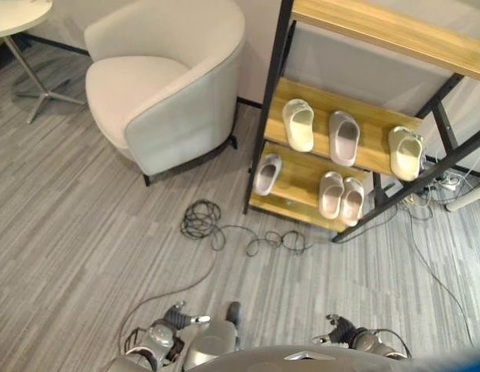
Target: Arrange the slippers neatly on the shoe rack.
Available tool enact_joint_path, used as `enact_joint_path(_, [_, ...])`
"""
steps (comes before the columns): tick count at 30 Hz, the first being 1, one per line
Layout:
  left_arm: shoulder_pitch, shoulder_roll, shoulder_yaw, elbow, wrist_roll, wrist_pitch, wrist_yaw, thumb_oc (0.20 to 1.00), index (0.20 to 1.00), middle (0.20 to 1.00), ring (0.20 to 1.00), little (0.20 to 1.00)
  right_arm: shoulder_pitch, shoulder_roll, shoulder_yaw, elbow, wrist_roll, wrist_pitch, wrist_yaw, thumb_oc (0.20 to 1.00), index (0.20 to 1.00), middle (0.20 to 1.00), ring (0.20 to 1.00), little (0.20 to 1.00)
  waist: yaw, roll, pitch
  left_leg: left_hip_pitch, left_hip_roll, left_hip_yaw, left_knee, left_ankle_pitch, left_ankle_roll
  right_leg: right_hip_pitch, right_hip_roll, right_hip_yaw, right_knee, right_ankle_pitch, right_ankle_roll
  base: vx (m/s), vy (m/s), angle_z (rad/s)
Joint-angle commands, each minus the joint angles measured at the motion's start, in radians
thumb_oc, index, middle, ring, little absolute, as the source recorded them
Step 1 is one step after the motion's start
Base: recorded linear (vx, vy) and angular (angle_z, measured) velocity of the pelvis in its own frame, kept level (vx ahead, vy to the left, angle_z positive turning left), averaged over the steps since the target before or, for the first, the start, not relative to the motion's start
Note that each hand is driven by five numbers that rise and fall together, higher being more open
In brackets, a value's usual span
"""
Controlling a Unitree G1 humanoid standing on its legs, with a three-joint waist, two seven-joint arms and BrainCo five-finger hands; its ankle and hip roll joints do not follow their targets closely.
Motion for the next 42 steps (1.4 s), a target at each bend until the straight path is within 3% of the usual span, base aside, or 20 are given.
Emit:
enact_joint_path(1, [0.004,-0.002,-0.016,-0.028,-0.028,-0.02,0.014,1.0,1.0,1.0,1.0,1.0,0.003,-0.049,-0.031,-0.074,0.086,-0.008,0.002,1.0,1.0,1.0,1.0,1.0,-0.022,0.052,0.018,-0.056,0.078,0.044,0.092,-0.043,-0.133,-0.065,-0.01,-0.03,-0.098,0.212,-0.014,0.17,0.084,0.23])
enact_joint_path(3, [-0.009,-0.007,-0.029,-0.037,-0.026,-0.024,0.017,1.0,1.0,1.0,1.0,1.0,0.013,-0.046,-0.028,-0.078,0.082,-0.011,-0.002,1.0,1.0,1.0,1.0,1.0,-0.063,0.082,0.038,0.018,0.082,0.01,0.077,-0.075,-0.134,-0.121,-0.044,-0.085,-0.142,0.152,-0.049,0.31,0.086,0.04])
enact_joint_path(7, [-0.017,-0.008,-0.044,-0.038,-0.008,-0.028,0.018,1.0,1.0,1.0,1.0,1.0,0.017,-0.051,-0.023,-0.082,0.068,-0.01,-0.007,1.0,1.0,1.0,1.0,1.0,-0.095,0.098,0.056,0.075,0.086,-0.021,0.075,-0.111,-0.142,-0.171,-0.072,-0.114,-0.236,0.112,-0.069,0.25,-0.009,0.37])
enact_joint_path(8, [-0.019,-0.01,-0.058,-0.039,0.011,-0.032,0.019,1.0,1.0,1.0,1.0,1.0,0.019,-0.059,-0.029,-0.083,0.067,-0.009,-0.01,1.0,1.0,1.0,1.0,1.0,-0.118,0.095,0.065,0.101,0.067,-0.037,0.076,-0.127,-0.144,-0.196,-0.078,-0.085,-0.319,0.134,-0.064,0.23,-0.032,0.26])
enact_joint_path(11, [-0.022,-0.018,-0.069,-0.036,0.022,-0.039,0.017,1.0,1.0,1.0,1.0,1.0,0.019,-0.068,-0.036,-0.083,0.067,-0.007,-0.012,1.0,1.0,1.0,1.0,1.0,-0.145,0.103,0.08,0.14,0.058,-0.057,0.076,-0.151,-0.147,-0.236,-0.079,-0.05,-0.376,0.166,-0.051,0.23,-0.03,0.5])
enact_joint_path(13, [-0.027,-0.028,-0.075,-0.027,0.03,-0.045,0.016,1.0,1.0,1.0,1.0,1.0,0.021,-0.075,-0.045,-0.075,0.058,-0.002,-0.011,1.0,1.0,1.0,1.0,1.0,-0.18,0.107,0.098,0.183,0.051,-0.082,0.1,-0.195,-0.162,-0.283,-0.102,-0.024,-0.458,0.212,-0.029,0.33,-0.095,0.27])
enact_joint_path(18, [-0.02,-0.034,-0.086,-0.042,0.045,-0.055,0.018,1.0,1.0,1.0,1.0,1.0,0.041,-0.08,-0.048,-0.071,0.041,0.001,-0.008,1.0,1.0,1.0,1.0,1.0,-0.196,0.101,0.088,0.246,0.045,-0.107,0.108,-0.236,-0.17,-0.286,-0.101,-0.062,-0.477,0.235,-0.022,0.25,-0.108,0.37])
enact_joint_path(23, [-0.01,-0.045,-0.105,-0.064,0.056,-0.066,0.009,1.0,1.0,1.0,1.0,1.0,0.068,-0.095,-0.05,-0.059,0.035,0.002,0.005,1.0,1.0,1.0,1.0,1.0,-0.205,0.103,0.052,0.296,0.057,-0.145,0.105,-0.253,-0.186,-0.247,-0.078,-0.014,-0.459,0.243,-0.038,0.16,-0.121,0.45])
enact_joint_path(26, [-0.006,-0.046,-0.103,-0.072,0.052,-0.067,0.01,1.0,1.0,1.0,1.0,1.0,0.065,-0.101,-0.048,-0.05,0.034,0.005,0.011,1.0,1.0,1.0,1.0,1.0,-0.202,0.111,0.042,0.309,0.081,-0.154,0.106,-0.246,-0.2,-0.244,-0.063,-0.019,-0.434,0.231,-0.05,0.1,-0.165,0.29])
enact_joint_path(34, [0.028,-0.038,-0.06,-0.082,0.016,-0.069,0.02,1.0,1.0,1.0,1.0,1.0,0.073,-0.131,-0.015,-0.042,-0.011,-0.004,0.003,1.0,1.0,1.0,1.0,1.0,-0.174,0.133,0.003,0.323,0.193,-0.202,0.15,-0.146,-0.274,-0.184,0.027,-0.072,-0.39,0.122,-0.12,0.07,-0.209,0.05])
enact_joint_path(37, [0.026,-0.034,-0.048,-0.074,-0.01,-0.057,0.011,1.0,1.0,1.0,1.0,1.0,0.062,-0.147,-0.032,-0.036,0.005,-0.002,0.004,1.0,1.0,1.0,1.0,1.0,-0.164,0.119,0.012,0.245,0.21,-0.219,0.301,-0.053,-0.312,-0.142,0.048,-0.058,-0.389,0.091,-0.149,0.01,-0.179,0.07])
enact_joint_path(39, [0.024,-0.04,-0.053,-0.078,-0.019,-0.061,0.011,1.0,1.0,1.0,1.0,1.0,0.087,-0.144,-0.056,-0.021,0.054,-0.001,0.007,1.0,1.0,1.0,1.0,1.0,-0.163,0.11,0.023,0.202,0.194,-0.245,0.371,-0.017,-0.3,-0.111,0.058,-0.03,-0.406,0.085,-0.165,0.02,-0.119,-0.07])
enact_joint_path(40, [0.023,-0.046,-0.058,-0.082,-0.025,-0.064,0.011,1.0,1.0,1.0,1.0,1.0,0.102,-0.141,-0.068,-0.013,0.075,-0.001,0.01,1.0,1.0,1.0,1.0,1.0,-0.165,0.11,0.029,0.179,0.188,-0.238,0.371,-0.032,-0.287,-0.1,0.058,-0.024,-0.414,0.082,-0.169,0.03,-0.08,-0.23])
enact_joint_path(41, [0.024,-0.062,-0.054,-0.086,-0.042,-0.065,0.01,1.0,1.0,1.0,1.0,1.0,0.124,-0.139,-0.094,-0.004,0.111,-0.006,0.01,1.0,1.0,1.0,1.0,1.0,-0.177,0.114,0.028,0.173,0.208,-0.192,0.281,-0.083,-0.28,-0.081,0.056,-0.031,-0.436,0.073,-0.166,0.02,-0.026,-0.09])
enact_joint_path(42, [0.024,-0.063,-0.055,-0.085,-0.042,-0.066,0.01,1.0,1.0,1.0,1.0,1.0,0.125,-0.139,-0.095,-0.004,0.111,-0.006,0.01,1.0,1.0,1.0,1.0,1.0,-0.174,0.115,0.03,0.179,0.21,-0.189,0.278,-0.084,-0.28,-0.077,0.057,-0.028,-0.437,0.073,-0.166,0.04,0.025,0.16])
